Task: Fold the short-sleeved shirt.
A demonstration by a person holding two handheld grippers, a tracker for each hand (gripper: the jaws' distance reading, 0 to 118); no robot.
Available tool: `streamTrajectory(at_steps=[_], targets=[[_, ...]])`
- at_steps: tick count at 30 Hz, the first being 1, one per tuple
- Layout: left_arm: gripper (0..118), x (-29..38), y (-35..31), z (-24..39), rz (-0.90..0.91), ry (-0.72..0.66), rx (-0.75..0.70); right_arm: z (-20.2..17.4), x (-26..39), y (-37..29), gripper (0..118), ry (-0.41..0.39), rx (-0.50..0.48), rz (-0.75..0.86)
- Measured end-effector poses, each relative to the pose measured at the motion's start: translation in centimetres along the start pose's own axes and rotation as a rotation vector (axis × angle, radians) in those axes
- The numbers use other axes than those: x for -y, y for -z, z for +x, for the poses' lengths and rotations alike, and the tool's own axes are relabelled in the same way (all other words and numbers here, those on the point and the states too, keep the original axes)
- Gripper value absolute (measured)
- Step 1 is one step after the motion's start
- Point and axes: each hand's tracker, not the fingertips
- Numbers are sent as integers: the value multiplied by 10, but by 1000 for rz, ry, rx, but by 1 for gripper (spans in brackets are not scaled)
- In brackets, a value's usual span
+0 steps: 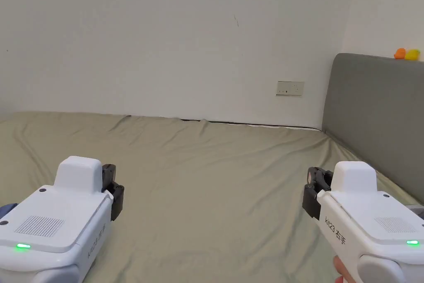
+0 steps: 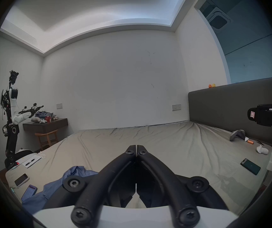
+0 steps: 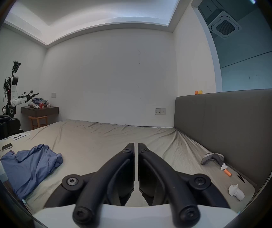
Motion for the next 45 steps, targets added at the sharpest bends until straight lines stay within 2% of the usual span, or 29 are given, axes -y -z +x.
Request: streamTrajectory(at_steps=[4,6,9,15,18,20,22,25,27,30,31,32,34,36,38,42,45], targets=[[0,2,1,-4,-7,-6,-7,-1,1,1,3,0,-4,-7],[0,-2,0,-10,-28,-12,-30,-7,0,2,3,32,-16,-44],[0,-9,-5,-30,-37,-22,-96,-29,-3,5,3,39,-81,-37],[0,5,-34,-101,-130,-28,-259,-121,7,21,3,39,-284,-75],[0,17,-52,-145,-195,-75,-353,-171,14,17,3,2,-416,-100],[0,27,-60,-172,-271,-102,-388,-198,17,13,3,18,-468,-94],[0,37,-50,-194,-439,-125,-360,-220,24,13,3,24,-521,-168],[0,59,-15,-218,-757,-228,-176,-242,29,14,3,-24,-557,-159],[0,78,9,-220,-834,-265,-82,-250,33,16,3,-45,-569,-163],[0,96,49,-214,-891,-320,-32,-258,37,25,4,-58,-571,-176],[9,100,62,-210,-877,-315,-47,-258,39,28,4,-61,-570,-183],[40,104,74,-205,-865,-328,-56,-259,41,32,4,-62,-568,-195],[68,111,101,-197,-862,-345,-99,-259,45,42,4,-56,-563,-221],[117,124,130,-187,-883,-328,-132,-258,52,49,4,-53,-550,-258],[107,137,155,-182,-904,-344,-161,-256,59,58,4,-50,-547,-288],[107,178,199,-177,-985,-470,-204,-247,71,69,4,-48,-521,-344],[98,206,210,-169,-1095,-361,-245,-237,75,72,4,-51,-501,-363]])
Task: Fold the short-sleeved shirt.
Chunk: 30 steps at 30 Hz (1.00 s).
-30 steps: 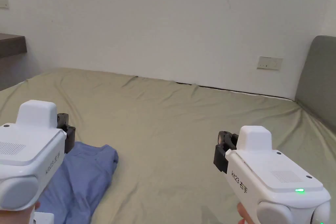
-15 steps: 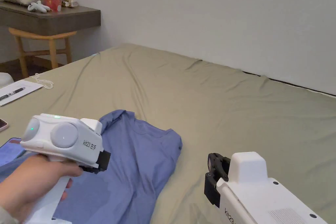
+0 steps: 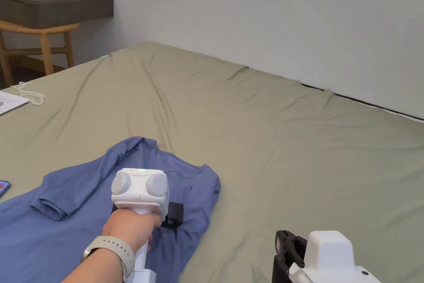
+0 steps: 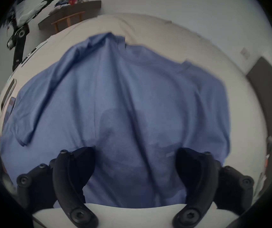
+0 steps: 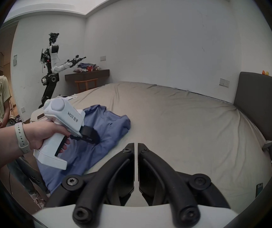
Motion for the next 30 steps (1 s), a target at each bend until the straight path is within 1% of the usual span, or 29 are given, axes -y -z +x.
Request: streamTrajectory(at_steps=[1,2,3,4,5,6,7,9,10,13,14,15,16,17,19,20,22,26,28,30], targets=[[94,2,-10,1,69,78,-30,4,0,-1,4,2,8,-4],[77,0,-17,3,91,78,-40,7,1,-4,4,3,12,-6],[47,0,-25,1,113,51,-22,11,1,-6,4,4,14,-7],[1,-1,-27,-1,153,57,-3,15,1,-7,4,4,18,-9],[1,-1,-26,-2,151,63,-68,19,1,-8,4,3,22,-12],[0,0,-22,-5,144,107,-78,22,1,-9,4,3,26,-13],[0,3,-18,-5,107,139,-10,26,0,-11,4,4,29,-13],[0,2,-23,-10,146,79,-9,36,-2,-17,4,16,32,-10],[0,1,-29,-8,190,70,19,42,-1,-20,4,40,31,-7],[0,-9,-28,7,260,102,21,63,-2,-27,4,74,44,-12],[0,-13,-31,10,294,87,20,70,-2,-30,4,78,54,-12],[0,-15,-32,13,291,82,21,78,-2,-34,4,85,66,-12],[0,-3,-54,21,314,72,36,86,-2,-38,4,94,78,-10],[0,-3,-56,24,314,62,35,95,-2,-43,4,103,91,-9],[0,-5,-68,35,342,12,185,108,0,-51,4,109,119,-5],[0,1,-87,49,368,39,153,114,1,-56,4,109,133,-2],[0,1,-100,77,396,106,192,124,3,-62,4,107,158,-4],[0,-6,-123,133,426,159,293,141,9,-74,4,130,196,-1],[0,-12,-126,151,417,177,288,147,13,-78,4,139,208,-6],[0,-7,-135,163,440,216,323,151,19,-81,4,147,217,-12]])
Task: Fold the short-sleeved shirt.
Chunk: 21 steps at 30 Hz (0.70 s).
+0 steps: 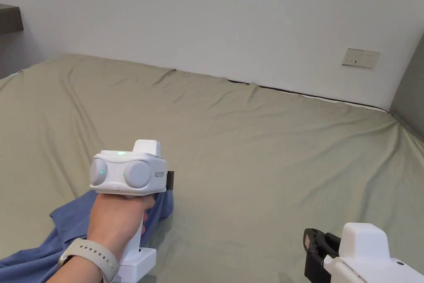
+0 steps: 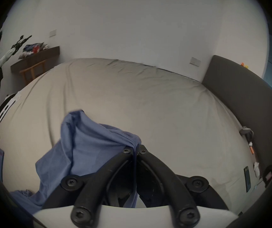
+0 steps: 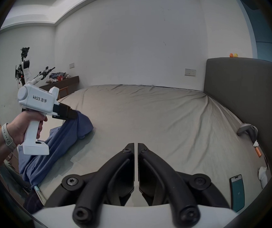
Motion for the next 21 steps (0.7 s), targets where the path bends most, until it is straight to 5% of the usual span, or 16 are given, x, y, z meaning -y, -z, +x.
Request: streamTrajectory(at_steps=[6,13,21], targets=[[0,-38,25,36,89,36,157,14,4,-6,4,35,23,-4],[0,-73,3,150,207,145,402,37,0,-24,4,40,75,24],[0,19,84,275,-71,311,406,79,17,-46,4,85,169,21]])
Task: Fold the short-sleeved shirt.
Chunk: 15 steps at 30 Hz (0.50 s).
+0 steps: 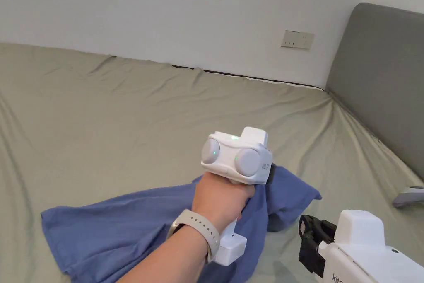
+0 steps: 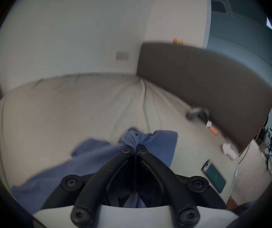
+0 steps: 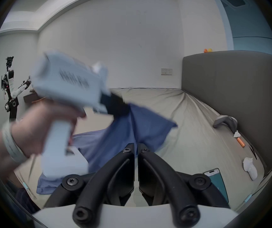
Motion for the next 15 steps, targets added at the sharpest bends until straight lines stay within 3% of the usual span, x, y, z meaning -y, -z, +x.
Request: streamTrajectory(at_steps=[2,7,8,9,10,11,12,15], targets=[[0,35,36,18,-114,25,-25,10,5,-4,4,17,20,-2],[1,75,52,37,-131,-1,-6,29,11,-8,4,45,49,4],[8,75,46,39,-89,0,-15,31,11,-8,4,46,51,3],[30,72,24,42,-53,3,-1,33,12,-8,3,45,51,5],[75,72,12,44,-18,7,14,34,14,-9,4,44,51,8],[100,72,1,46,11,16,18,36,15,-10,4,45,52,8],[107,73,-23,49,47,61,13,38,16,-10,4,48,50,9],[99,72,-74,38,164,127,-18,40,23,-13,4,52,43,18]])
